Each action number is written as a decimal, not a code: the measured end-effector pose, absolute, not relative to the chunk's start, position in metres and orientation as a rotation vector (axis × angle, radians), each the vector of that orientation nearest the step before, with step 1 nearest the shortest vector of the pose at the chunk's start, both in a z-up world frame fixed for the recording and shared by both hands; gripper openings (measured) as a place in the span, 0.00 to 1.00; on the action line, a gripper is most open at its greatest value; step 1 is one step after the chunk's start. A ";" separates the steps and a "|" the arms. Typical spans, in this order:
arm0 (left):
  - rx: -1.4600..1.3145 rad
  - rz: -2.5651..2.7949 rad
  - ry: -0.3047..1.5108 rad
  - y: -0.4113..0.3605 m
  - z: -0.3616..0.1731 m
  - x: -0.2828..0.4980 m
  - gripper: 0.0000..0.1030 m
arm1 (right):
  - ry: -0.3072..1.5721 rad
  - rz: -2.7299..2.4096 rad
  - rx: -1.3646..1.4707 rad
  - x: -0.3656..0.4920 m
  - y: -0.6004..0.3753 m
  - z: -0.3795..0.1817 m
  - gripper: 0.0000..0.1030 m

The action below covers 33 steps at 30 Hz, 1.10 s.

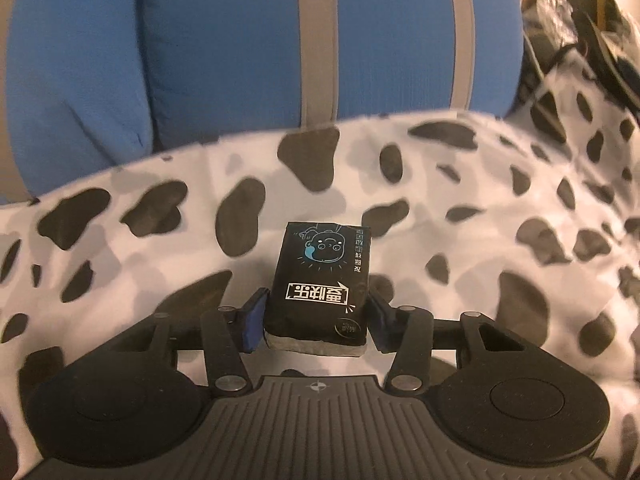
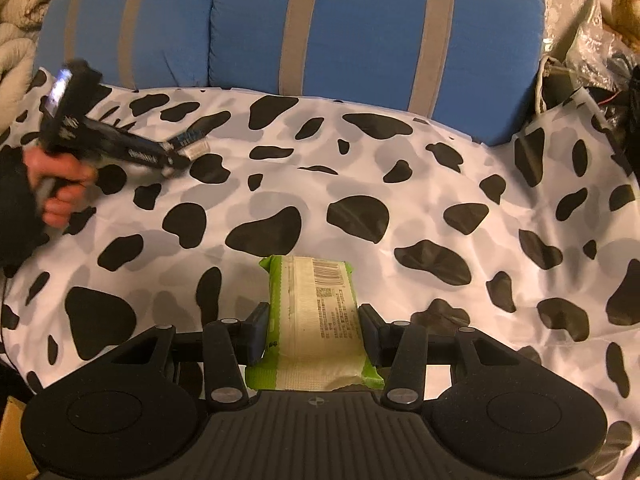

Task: Organize soft objects
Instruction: 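Carry the tissue pack and wipes packet toward the cardboard box with both grippers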

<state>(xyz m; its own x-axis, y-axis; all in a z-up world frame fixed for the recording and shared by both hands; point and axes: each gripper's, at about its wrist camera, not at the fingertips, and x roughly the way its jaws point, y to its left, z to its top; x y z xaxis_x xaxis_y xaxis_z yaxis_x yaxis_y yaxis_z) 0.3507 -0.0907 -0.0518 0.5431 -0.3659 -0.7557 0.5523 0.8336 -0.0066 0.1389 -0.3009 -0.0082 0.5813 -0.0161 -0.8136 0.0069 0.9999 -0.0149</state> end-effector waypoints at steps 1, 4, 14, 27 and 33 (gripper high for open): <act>0.245 -0.543 0.823 -0.091 -0.045 0.346 0.47 | 0.950 -0.019 -0.020 0.139 -0.299 -0.008 0.48; 0.253 -0.516 0.797 -0.093 -0.030 0.331 0.47 | 0.948 -0.048 -0.046 0.139 -0.298 -0.009 0.48; 0.227 -0.449 0.789 -0.073 0.002 0.264 0.47 | 0.936 -0.039 0.069 0.135 -0.302 -0.006 0.48; 0.192 -0.420 0.807 -0.052 0.016 0.183 0.47 | 0.922 -0.034 0.105 0.118 -0.297 -0.001 0.48; 0.205 -0.450 0.822 -0.055 0.014 0.149 0.47 | 0.912 0.010 0.116 0.100 -0.285 0.006 0.48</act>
